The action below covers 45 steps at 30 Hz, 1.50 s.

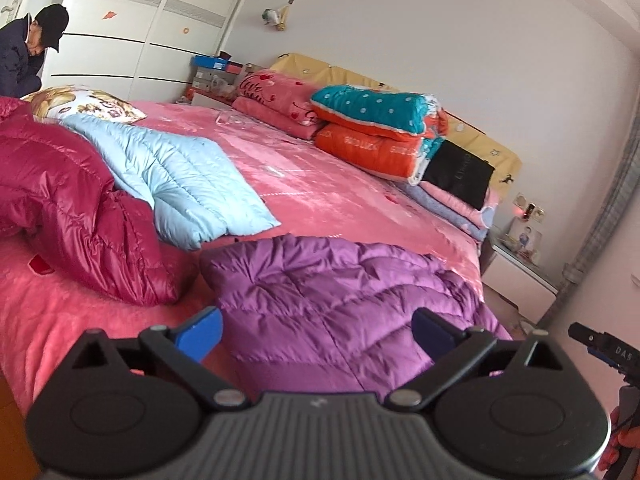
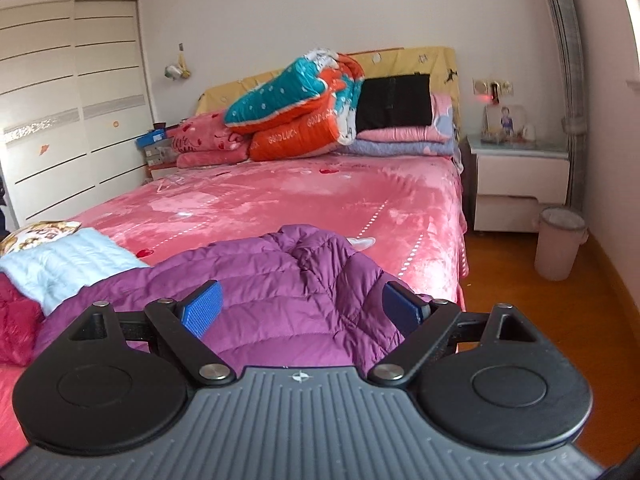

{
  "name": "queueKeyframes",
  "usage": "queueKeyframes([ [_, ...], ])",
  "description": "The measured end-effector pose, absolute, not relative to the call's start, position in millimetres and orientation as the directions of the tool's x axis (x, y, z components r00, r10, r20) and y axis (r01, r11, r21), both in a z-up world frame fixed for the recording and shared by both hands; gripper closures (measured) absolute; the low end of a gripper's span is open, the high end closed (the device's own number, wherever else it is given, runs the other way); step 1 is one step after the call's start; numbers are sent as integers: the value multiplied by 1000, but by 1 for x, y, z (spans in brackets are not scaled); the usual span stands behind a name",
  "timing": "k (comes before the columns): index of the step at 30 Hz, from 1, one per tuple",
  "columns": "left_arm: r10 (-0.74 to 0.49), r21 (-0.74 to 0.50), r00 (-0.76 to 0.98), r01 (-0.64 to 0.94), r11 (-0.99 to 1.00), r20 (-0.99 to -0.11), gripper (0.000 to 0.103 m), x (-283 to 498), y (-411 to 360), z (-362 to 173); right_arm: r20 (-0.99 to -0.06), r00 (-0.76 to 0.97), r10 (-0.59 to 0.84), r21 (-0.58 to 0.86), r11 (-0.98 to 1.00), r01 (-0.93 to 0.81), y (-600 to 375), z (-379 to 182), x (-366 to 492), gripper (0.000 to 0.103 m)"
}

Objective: Fold large clothes

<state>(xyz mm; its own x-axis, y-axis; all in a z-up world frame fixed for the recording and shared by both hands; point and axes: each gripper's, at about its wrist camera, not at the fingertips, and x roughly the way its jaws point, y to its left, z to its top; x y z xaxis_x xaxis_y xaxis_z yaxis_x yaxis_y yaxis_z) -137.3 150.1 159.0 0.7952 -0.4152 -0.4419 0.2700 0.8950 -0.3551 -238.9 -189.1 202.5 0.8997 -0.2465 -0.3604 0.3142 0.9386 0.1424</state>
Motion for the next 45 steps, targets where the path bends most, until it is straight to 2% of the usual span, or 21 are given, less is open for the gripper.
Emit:
queueKeyframes([
  [12,-458,-371,781,311,875,-425,1,-180,153,170,-295,916,-271,66,951,303,-147,238,-284,0],
  [24,-465,-359,787,331,873,-406,1,-196,149,180,-238,926,-293,-2,953,302,-145,244,-285,0],
  [45,-431,-337,788,299,892,-440,1,-181,145,173,-241,910,-338,-25,939,342,-139,235,-279,0],
])
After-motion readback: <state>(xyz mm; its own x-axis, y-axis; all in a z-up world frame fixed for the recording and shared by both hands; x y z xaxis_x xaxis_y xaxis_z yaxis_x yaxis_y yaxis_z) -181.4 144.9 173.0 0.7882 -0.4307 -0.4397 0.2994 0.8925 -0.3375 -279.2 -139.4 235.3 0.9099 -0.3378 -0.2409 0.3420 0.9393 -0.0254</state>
